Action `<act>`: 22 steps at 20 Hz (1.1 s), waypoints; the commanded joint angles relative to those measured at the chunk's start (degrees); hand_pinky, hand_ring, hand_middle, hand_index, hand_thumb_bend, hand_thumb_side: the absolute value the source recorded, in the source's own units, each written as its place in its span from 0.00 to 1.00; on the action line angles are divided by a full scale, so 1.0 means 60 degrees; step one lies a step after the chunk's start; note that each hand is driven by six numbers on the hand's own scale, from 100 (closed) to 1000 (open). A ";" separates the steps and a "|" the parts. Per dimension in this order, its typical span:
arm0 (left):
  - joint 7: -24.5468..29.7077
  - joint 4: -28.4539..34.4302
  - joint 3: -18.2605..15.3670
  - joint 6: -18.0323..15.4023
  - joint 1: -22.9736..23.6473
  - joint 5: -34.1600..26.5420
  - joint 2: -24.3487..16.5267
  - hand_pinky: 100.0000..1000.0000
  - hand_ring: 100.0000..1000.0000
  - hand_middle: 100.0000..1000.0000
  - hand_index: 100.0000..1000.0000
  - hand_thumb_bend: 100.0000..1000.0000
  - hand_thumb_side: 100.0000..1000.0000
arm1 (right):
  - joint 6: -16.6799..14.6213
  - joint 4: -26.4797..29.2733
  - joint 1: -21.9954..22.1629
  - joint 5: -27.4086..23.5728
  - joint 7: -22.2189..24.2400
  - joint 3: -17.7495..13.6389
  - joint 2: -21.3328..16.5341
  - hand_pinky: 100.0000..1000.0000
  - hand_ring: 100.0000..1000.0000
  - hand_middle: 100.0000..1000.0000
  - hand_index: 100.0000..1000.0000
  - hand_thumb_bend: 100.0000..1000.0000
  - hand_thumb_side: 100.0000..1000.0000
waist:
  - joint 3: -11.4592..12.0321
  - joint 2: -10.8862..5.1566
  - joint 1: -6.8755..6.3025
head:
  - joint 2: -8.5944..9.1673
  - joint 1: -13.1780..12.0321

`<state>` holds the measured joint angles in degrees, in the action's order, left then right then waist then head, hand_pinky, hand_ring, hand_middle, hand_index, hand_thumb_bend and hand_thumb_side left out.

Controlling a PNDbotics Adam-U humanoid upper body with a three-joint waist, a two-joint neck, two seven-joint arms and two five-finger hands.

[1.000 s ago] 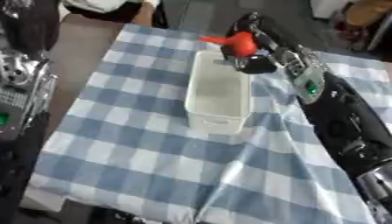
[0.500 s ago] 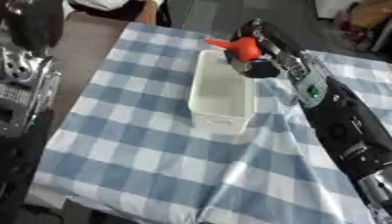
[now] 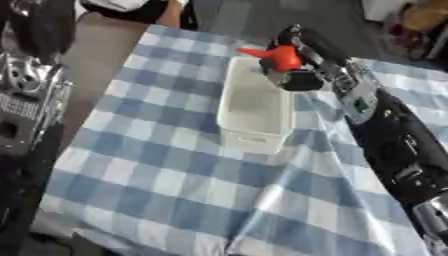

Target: Pick up objects on the table and place them in the box.

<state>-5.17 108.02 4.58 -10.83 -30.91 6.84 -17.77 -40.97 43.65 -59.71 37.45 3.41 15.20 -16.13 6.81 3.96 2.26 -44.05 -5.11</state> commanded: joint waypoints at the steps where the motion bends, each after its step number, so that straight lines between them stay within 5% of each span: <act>1: 0.0016 0.0180 0.0013 -0.0025 -0.0178 -0.0018 -0.0051 0.68 0.65 0.85 0.91 0.21 1.00 | -0.0111 0.0171 -0.0094 0.0235 -0.0144 -0.0053 -0.0144 0.00 0.00 0.00 0.07 0.00 0.46 | 0.0004 -0.0114 -0.0041 | -0.0011 -0.0107; 6: 0.0019 0.0190 0.0015 -0.0025 -0.0202 -0.0016 -0.0039 0.68 0.65 0.84 0.91 0.21 1.00 | -0.0247 0.0099 -0.0022 0.0488 -0.0301 -0.0044 -0.0043 0.00 0.00 0.00 0.08 0.00 0.49 | 0.0028 -0.0101 -0.0042 | -0.0011 -0.0113; 10: 0.0012 0.0199 0.0010 -0.0024 -0.0218 -0.0012 -0.0027 0.68 0.65 0.84 0.91 0.21 1.00 | -0.0487 0.0021 0.0006 0.0582 -0.0312 -0.0023 -0.0015 0.00 0.00 0.00 0.19 0.00 0.61 | 0.0046 -0.0095 -0.0029 | -0.0011 -0.0134; 11: 0.0011 0.0201 0.0010 -0.0023 -0.0219 -0.0012 -0.0028 0.68 0.65 0.84 0.91 0.21 1.00 | -0.0545 -0.0019 0.0007 0.0600 -0.0258 -0.0023 -0.0024 0.00 0.00 0.12 0.36 0.00 0.69 | 0.0046 -0.0095 -0.0025 | -0.0011 -0.0147; 12: 0.0011 0.0201 0.0012 -0.0023 -0.0219 -0.0011 -0.0029 0.68 0.65 0.84 0.91 0.21 1.00 | -0.0596 -0.0068 0.0004 0.0626 -0.0155 -0.0027 -0.0034 0.00 0.00 0.18 0.40 0.00 0.71 | 0.0045 -0.0096 -0.0022 | -0.0011 -0.0156; 15: 0.0012 0.0203 0.0013 -0.0022 -0.0217 -0.0010 -0.0033 0.68 0.65 0.84 0.91 0.21 1.00 | -0.0660 -0.0152 -0.0010 0.0679 0.0078 -0.0106 -0.0059 0.00 0.21 0.39 0.53 0.00 0.77 | 0.0037 -0.0097 -0.0023 | -0.0011 -0.0164; 16: 0.0012 0.0202 0.0013 -0.0022 -0.0216 -0.0010 -0.0034 0.68 0.65 0.84 0.91 0.21 1.00 | -0.0656 -0.0168 -0.0010 0.0699 0.0123 -0.0130 -0.0064 0.00 0.16 0.35 0.51 0.00 0.76 | 0.0036 -0.0097 -0.0024 | -0.0011 -0.0167; 19: 0.0015 0.0202 0.0013 -0.0023 -0.0212 -0.0010 -0.0039 0.68 0.65 0.84 0.91 0.21 1.00 | -0.0623 -0.0198 -0.0003 0.0772 0.0195 -0.0179 -0.0080 0.00 0.33 0.47 0.62 0.00 0.79 | 0.0030 -0.0093 -0.0031 | -0.0011 -0.0173; 22: 0.0016 0.0202 0.0013 -0.0023 -0.0207 -0.0011 -0.0045 0.68 0.65 0.84 0.91 0.21 1.00 | -0.0581 -0.0212 -0.0002 0.0868 0.0202 -0.0216 -0.0103 0.00 0.36 0.50 0.64 0.00 0.80 | 0.0023 -0.0091 -0.0034 | -0.0011 -0.0175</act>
<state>-5.17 108.18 4.58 -10.83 -30.96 6.84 -17.77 -44.51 41.94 -58.80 42.43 4.48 14.50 -15.65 7.00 4.06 2.26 -44.05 -5.62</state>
